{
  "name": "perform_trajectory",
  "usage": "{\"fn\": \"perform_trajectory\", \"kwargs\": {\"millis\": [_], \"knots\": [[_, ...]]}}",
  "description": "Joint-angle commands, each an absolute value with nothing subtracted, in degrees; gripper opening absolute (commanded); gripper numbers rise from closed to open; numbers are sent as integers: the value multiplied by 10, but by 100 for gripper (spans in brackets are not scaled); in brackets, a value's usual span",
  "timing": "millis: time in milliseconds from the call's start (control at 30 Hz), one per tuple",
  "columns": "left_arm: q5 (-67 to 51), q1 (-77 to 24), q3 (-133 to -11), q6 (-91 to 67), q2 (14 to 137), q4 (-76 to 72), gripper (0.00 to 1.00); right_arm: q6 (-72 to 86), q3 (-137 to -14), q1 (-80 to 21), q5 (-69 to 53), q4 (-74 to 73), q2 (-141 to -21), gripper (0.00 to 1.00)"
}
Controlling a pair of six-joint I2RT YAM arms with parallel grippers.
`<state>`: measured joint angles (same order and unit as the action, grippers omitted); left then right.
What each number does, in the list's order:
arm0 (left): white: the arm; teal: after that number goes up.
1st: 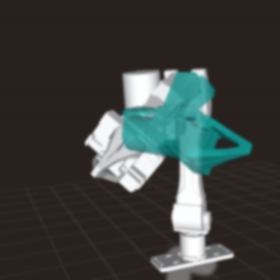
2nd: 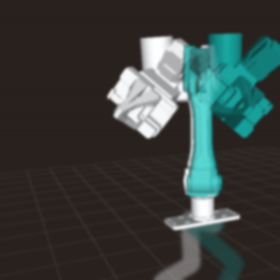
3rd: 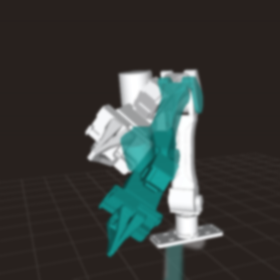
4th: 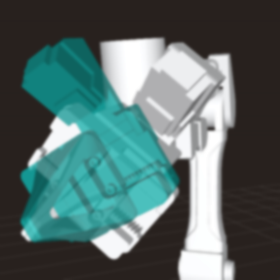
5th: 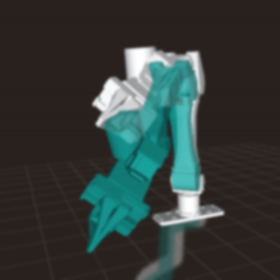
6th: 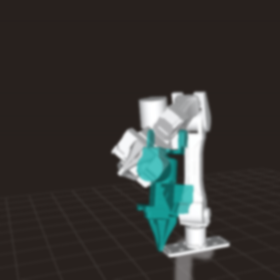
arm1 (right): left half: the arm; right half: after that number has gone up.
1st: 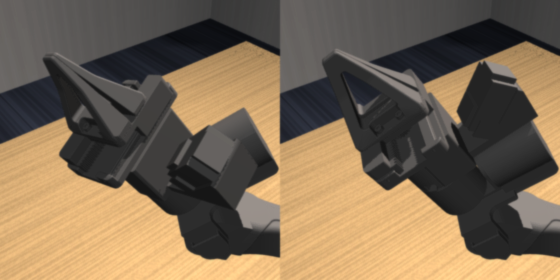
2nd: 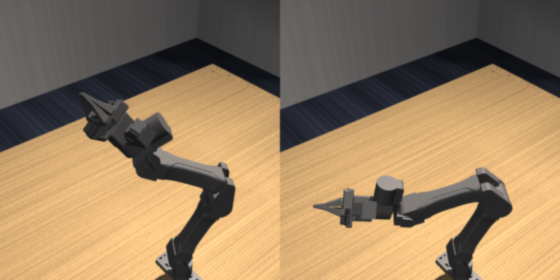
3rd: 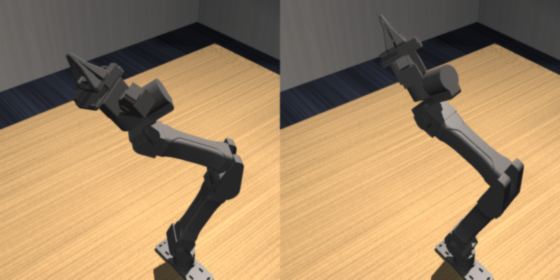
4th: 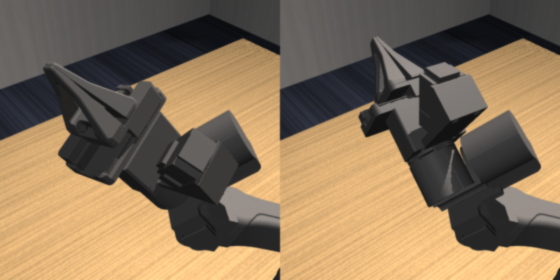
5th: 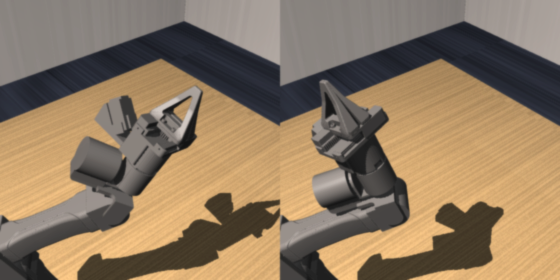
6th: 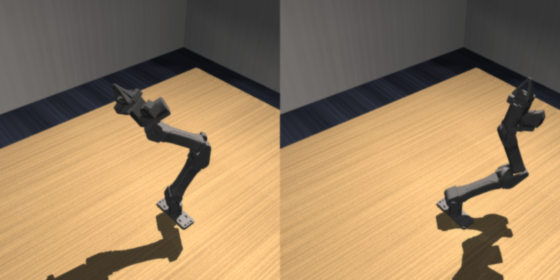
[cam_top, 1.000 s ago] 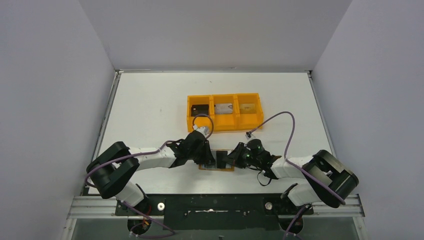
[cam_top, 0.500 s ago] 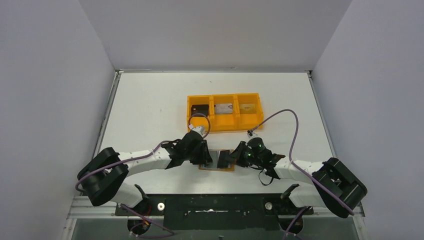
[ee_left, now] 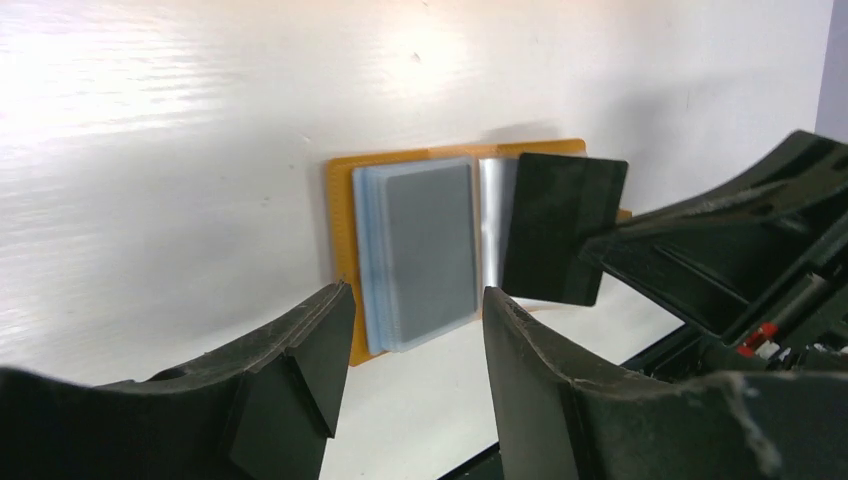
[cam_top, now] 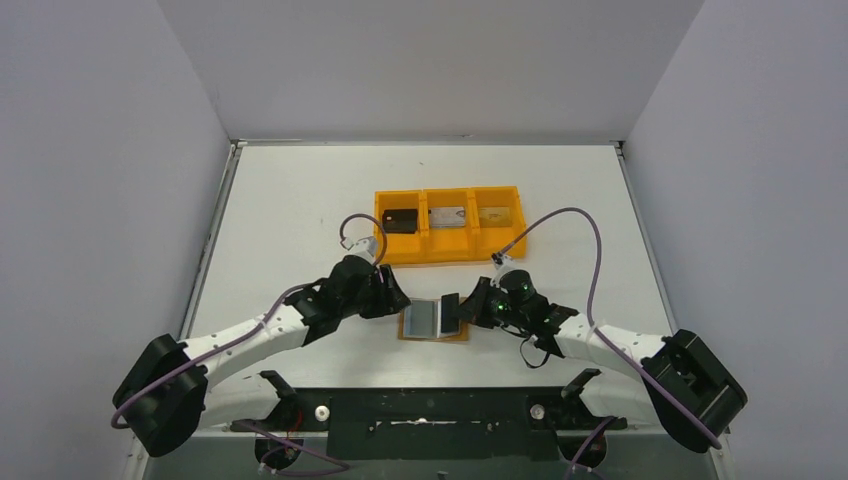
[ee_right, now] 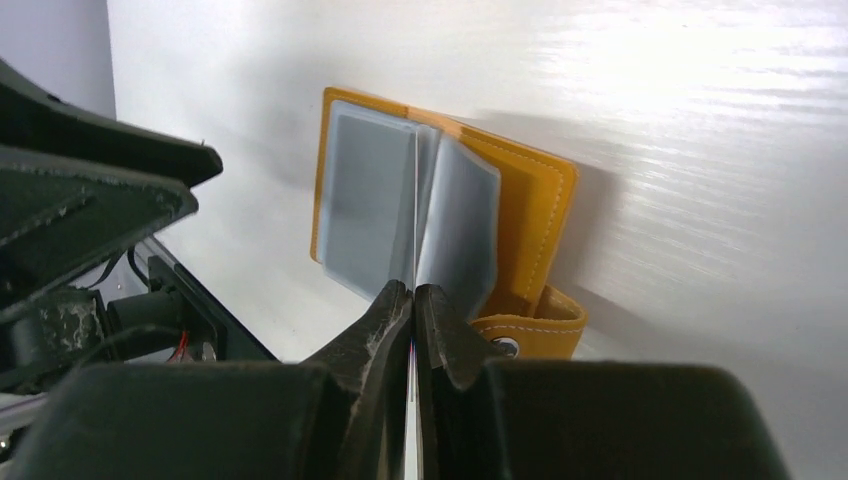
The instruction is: Take the credit cards out of the card holder
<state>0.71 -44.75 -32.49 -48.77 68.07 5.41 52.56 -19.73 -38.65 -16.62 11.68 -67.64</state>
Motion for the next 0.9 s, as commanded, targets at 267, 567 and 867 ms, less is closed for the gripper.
{"fn": "perform_trajectory", "kwargs": {"millis": [267,567,867], "knots": [[4,-342,-300,-457,576,111,66,398,-224,-391,-174,183,-593,0],[14,-217,-341,-412,528,196,82,249,-295,-434,-97,138,-592,0],[123,-201,-394,-369,485,255,86,65,-421,-473,-26,76,-677,0]]}}
